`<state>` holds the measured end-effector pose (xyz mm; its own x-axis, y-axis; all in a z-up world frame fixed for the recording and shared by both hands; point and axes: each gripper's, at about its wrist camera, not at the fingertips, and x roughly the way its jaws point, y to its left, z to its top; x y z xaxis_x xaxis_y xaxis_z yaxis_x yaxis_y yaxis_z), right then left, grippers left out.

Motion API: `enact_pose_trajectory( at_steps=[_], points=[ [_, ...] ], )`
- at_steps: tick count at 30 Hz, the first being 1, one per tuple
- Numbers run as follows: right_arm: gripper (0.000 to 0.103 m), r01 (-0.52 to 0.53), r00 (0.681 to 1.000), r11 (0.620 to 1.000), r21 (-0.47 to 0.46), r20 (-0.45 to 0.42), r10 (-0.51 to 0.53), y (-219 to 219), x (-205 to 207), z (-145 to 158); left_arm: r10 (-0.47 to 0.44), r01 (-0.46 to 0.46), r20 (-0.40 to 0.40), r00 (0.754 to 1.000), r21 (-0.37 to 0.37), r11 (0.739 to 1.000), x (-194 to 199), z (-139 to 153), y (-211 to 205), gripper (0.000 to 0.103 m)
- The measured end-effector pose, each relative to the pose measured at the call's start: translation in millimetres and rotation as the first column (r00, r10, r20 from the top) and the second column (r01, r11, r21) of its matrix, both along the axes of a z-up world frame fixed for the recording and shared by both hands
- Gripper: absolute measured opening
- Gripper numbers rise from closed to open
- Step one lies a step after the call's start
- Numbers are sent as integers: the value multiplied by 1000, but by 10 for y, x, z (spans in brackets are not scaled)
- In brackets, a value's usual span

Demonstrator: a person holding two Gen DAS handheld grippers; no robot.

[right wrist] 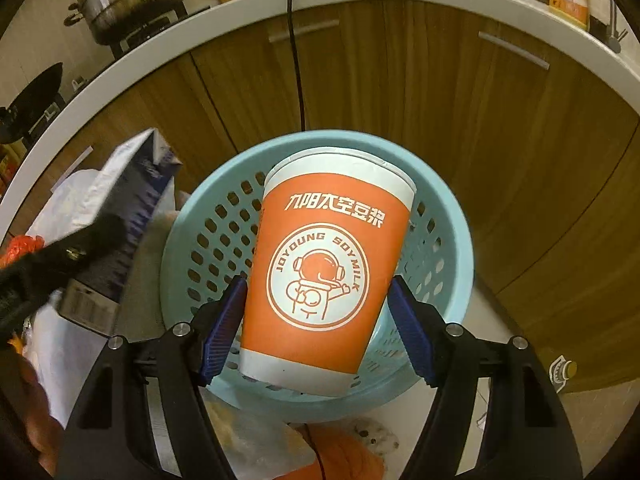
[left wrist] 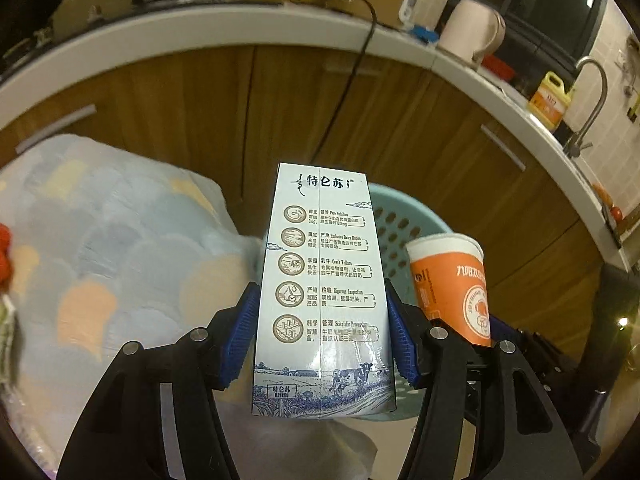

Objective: Collect trash
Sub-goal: 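Carry the cup and carton to the blue basket and release both, then return both tools to the table and grasp the orange peel with the left tool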

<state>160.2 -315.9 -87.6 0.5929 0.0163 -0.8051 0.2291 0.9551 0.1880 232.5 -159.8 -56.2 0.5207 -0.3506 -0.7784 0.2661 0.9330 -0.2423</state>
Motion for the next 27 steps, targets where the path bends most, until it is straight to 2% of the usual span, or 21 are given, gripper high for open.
enact_pose_trajectory(
  at_steps=[5,15,22,27],
  points=[
    [70,2,1000,1000,7,-12,-2,-23,10,-39,-15,16,-23,1000,9,1000,-1,-89,8,64],
    [70,-30,999,999,-10,36,31,104,-150,191,-13,13,33,999,4,1000,-245,106,258,67],
    [69,-112,988,994,-20,105,113,488,-420,465,42,-38,98,994,-37,999,-626,360,675,67],
    [66,-190,965,980,-59,175,198,954,-631,711,114,-105,152,982,-69,992,-990,561,1141,67]
  ],
)
